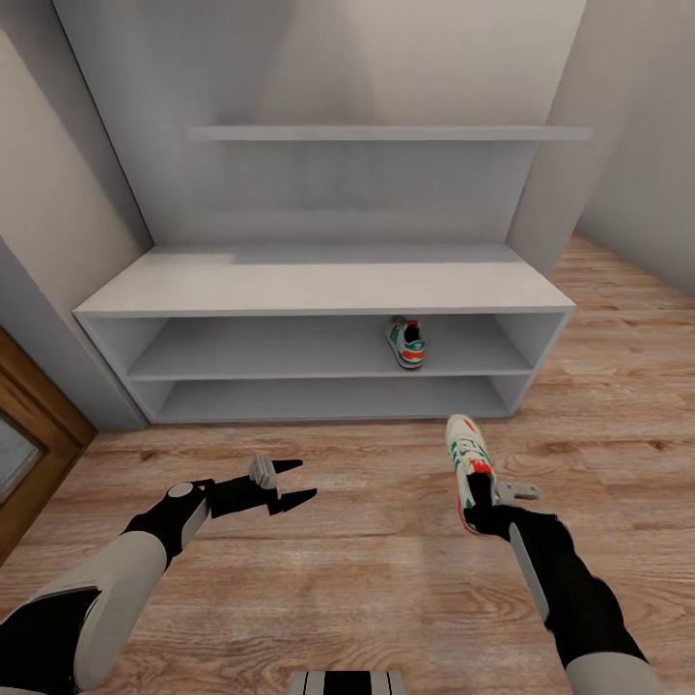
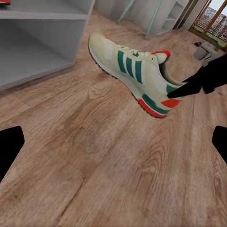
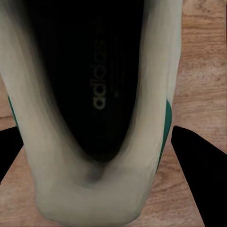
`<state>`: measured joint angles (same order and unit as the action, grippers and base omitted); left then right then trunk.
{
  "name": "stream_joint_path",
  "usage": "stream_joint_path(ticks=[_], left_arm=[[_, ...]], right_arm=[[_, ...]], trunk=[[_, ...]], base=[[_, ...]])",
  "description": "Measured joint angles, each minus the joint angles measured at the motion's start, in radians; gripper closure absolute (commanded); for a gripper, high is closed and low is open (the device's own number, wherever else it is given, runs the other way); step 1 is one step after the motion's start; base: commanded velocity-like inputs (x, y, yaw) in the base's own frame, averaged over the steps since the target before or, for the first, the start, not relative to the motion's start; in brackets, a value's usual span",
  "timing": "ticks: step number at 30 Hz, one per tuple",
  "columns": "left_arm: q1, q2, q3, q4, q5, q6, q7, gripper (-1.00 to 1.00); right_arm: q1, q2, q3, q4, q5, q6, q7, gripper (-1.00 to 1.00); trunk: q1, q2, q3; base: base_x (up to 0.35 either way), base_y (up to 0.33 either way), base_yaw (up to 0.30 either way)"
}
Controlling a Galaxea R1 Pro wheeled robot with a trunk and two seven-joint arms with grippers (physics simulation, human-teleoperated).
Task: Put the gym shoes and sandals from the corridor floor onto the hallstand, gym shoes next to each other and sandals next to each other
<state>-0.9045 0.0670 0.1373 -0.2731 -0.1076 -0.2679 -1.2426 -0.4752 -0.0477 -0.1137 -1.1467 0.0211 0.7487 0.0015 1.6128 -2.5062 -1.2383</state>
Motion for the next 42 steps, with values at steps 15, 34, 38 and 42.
stream_joint_path(ticks=[15,34,38,42], left_arm=[[0.001,-0.001,0.0,0.0,0.0,0.0,0.0,-1.0],[0.006,-0.022,0.0,0.001,0.001,0.0,0.003,-1.0],[0.006,-0.022,0.0,0.001,0.002,0.0,0.003,-1.0],[0.006,-0.022,0.0,0.001,0.002,0.0,0.002,-1.0]], right_arm=[[0.0,0.0,-0.001,0.084,0.003,-0.286,-0.005,1.0],[0.0,0.007,-0.001,0.073,0.005,-0.283,-0.15,1.0],[0.0,0.01,-0.001,0.037,0.007,-0.284,-0.152,1.0],[0.0,0.018,-0.001,-0.025,0.005,-0.28,-0.152,1.0]], trunk=[[0.0,0.0,0.0],[0.0,0.0,0.0],[0.0,0.0,0.0],[0.0,0.0,0.0]], base=[[0.0,0.0,0.0],[0.173,-0.111,0.0],[0.131,-0.057,0.0],[0.03,-0.01,0.0]])
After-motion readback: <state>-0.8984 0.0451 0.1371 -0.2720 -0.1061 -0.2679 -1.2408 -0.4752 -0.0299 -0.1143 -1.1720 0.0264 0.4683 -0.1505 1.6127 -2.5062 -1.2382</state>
